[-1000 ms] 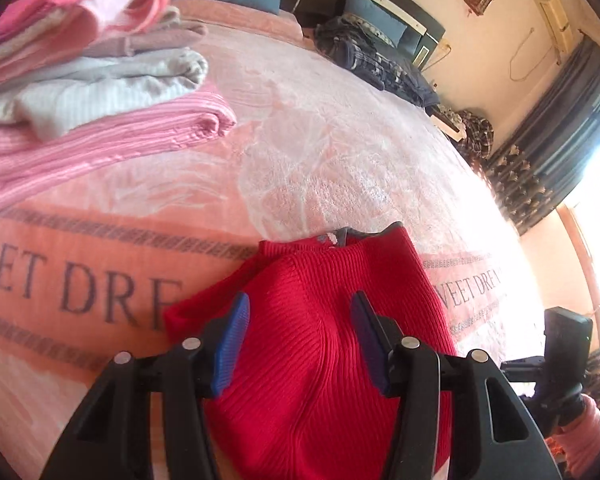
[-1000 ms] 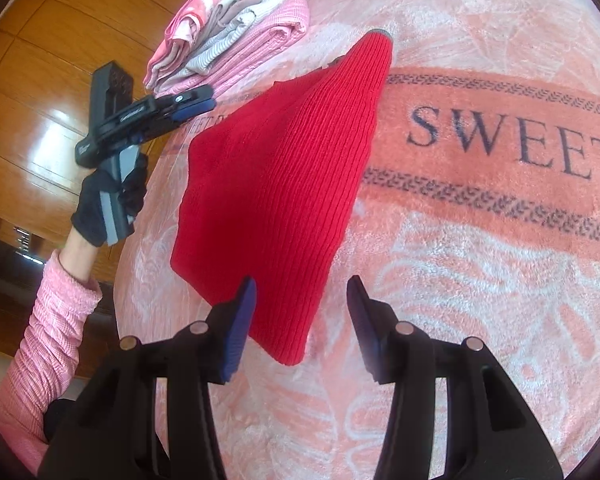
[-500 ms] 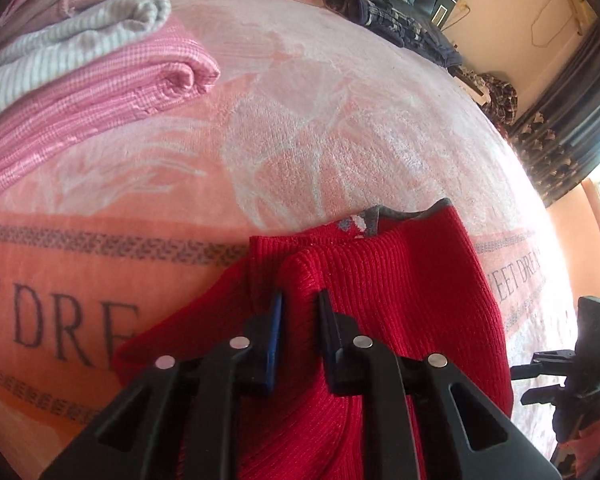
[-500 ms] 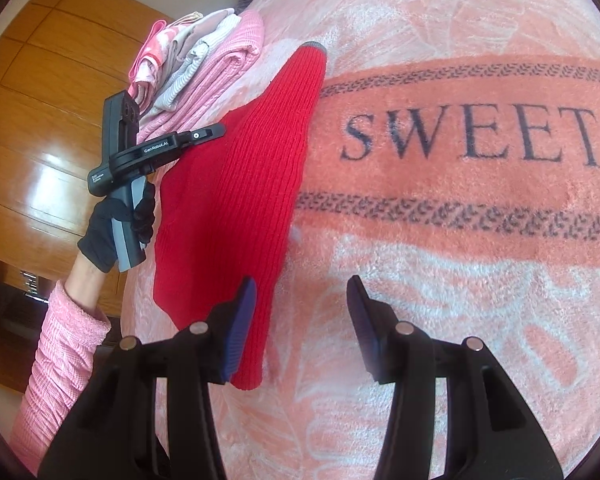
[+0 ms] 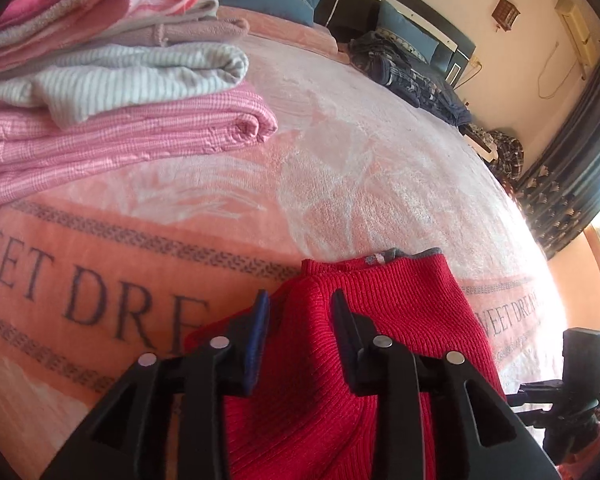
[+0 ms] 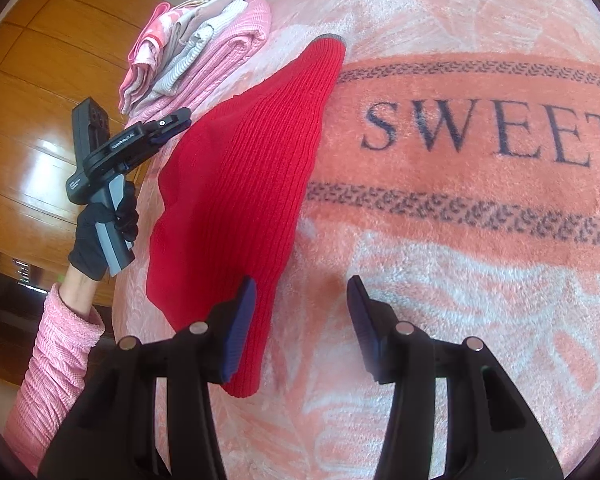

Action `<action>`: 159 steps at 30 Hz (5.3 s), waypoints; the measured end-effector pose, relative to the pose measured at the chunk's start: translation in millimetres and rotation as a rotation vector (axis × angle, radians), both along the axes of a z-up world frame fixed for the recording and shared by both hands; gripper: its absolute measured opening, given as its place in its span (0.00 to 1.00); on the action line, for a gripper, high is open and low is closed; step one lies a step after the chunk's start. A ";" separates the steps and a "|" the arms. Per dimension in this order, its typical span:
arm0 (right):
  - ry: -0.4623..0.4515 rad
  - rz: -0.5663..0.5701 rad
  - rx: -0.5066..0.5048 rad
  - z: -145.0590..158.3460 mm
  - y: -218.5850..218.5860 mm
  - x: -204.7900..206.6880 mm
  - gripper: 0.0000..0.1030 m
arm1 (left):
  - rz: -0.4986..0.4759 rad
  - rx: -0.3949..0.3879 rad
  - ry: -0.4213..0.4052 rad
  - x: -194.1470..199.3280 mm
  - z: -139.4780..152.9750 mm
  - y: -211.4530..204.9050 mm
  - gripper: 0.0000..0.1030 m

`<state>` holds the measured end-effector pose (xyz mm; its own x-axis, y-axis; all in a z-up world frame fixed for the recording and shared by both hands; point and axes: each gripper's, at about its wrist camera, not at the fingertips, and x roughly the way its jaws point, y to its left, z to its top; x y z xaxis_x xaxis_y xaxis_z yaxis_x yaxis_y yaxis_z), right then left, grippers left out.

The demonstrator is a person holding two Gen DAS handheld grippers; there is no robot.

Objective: Fold small clothes

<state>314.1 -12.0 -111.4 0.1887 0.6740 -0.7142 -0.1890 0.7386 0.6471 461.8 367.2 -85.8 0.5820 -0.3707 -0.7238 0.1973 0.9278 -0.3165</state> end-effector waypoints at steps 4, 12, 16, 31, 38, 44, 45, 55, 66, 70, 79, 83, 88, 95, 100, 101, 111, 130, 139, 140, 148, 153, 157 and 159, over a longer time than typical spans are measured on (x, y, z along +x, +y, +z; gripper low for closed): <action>-0.036 0.022 0.008 11.1 3.4 -8.4 0.46 | -0.031 0.005 -0.111 -46.0 25.5 1.1 0.32; -0.045 0.114 0.006 19.6 39.6 -22.0 0.47 | -0.079 0.121 0.010 -76.0 -24.3 -6.2 0.32; -0.023 0.125 -0.019 8.8 43.9 -23.2 0.48 | -0.036 -0.012 0.087 -71.8 -54.7 18.7 0.29; -0.012 0.041 0.045 11.1 15.4 -5.5 0.58 | 0.071 -0.312 0.217 -85.9 -55.5 72.6 0.60; 0.016 0.014 0.092 4.2 18.5 12.5 0.63 | 0.031 -0.378 0.284 -57.5 -74.4 60.7 0.60; 0.042 -0.013 0.147 -7.7 17.3 31.4 0.66 | -0.041 -0.480 0.302 -43.2 -88.1 49.2 0.67; 0.050 -0.017 0.158 -10.1 18.0 34.5 0.68 | -0.068 -0.509 0.314 -41.0 -88.9 45.6 0.67; 0.045 -0.025 0.252 -25.1 45.9 61.6 0.65 | -0.230 -0.620 0.368 -33.6 -99.4 6.6 0.64; -0.020 0.013 0.224 3.5 39.4 44.6 0.39 | -0.232 -0.711 0.319 -46.9 -90.6 -5.7 0.33; -0.044 0.024 0.213 29.9 10.5 20.6 0.39 | -0.293 -0.732 0.323 -62.6 -71.5 -38.4 0.33; -0.041 -0.043 0.149 49.2 -88.6 -63.9 0.40 | -0.445 -0.694 0.344 -118.6 -53.7 -150.3 0.33; 0.030 -0.093 0.128 15.6 -118.9 -83.1 0.40 | -0.456 -0.575 0.326 -138.1 -65.3 -184.2 0.34; 0.121 -0.137 0.155 -40.9 -130.7 -89.0 0.44 | -0.457 -0.501 0.312 -141.0 -101.5 -193.0 0.36; 0.091 -0.138 0.147 -27.3 -133.6 -103.6 0.60 | -0.455 -0.448 0.301 -147.6 -88.5 -200.3 0.47; 0.096 -0.147 0.129 -25.2 -143.5 -140.2 0.63 | -0.446 -0.387 0.293 -174.3 -86.9 -190.6 0.54; 0.094 -0.142 0.122 -25.4 -143.6 -148.6 0.63 | -0.445 -0.378 0.296 -180.0 -86.8 -189.7 0.54; 0.073 -0.097 0.167 -36.3 -129.4 -196.5 0.39 | -0.459 -0.341 0.315 -213.5 -91.2 -201.7 0.56; 0.083 -0.107 0.166 -48.7 -124.8 -205.5 0.16 | -0.448 -0.274 0.336 -222.4 -98.7 -200.9 0.23; 0.019 -0.108 0.029 -15.5 -127.5 -225.3 0.29 | -0.383 -0.178 0.316 -237.9 -66.8 -197.8 0.45; 0.022 -0.109 0.008 -11.2 -126.6 -227.0 0.29 | -0.371 -0.158 0.312 -240.0 -61.0 -195.9 0.48; -0.117 -0.136 -0.170 76.9 -113.2 -244.5 0.50 | -0.224 0.020 0.165 -263.8 16.2 -188.1 0.63; -0.293 -0.238 -0.250 148.7 -102.5 -276.1 0.72 | -0.091 0.088 0.006 -301.4 82.5 -188.7 0.79; -0.582 -0.451 -0.297 197.4 -100.5 -327.8 0.97 | 0.029 0.133 -0.085 -340.8 109.1 -181.7 0.90; -0.633 -0.589 -0.376 205.5 -102.9 -348.5 0.97 | 0.032 0.161 -0.115 -358.5 110.8 -185.6 0.90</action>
<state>-34.4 -114.8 94.2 0.8529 0.0925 -0.5138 0.0468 0.9667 0.2517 103.3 181.6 25.1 0.6739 -0.2354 -0.7004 0.1933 0.9710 -0.1404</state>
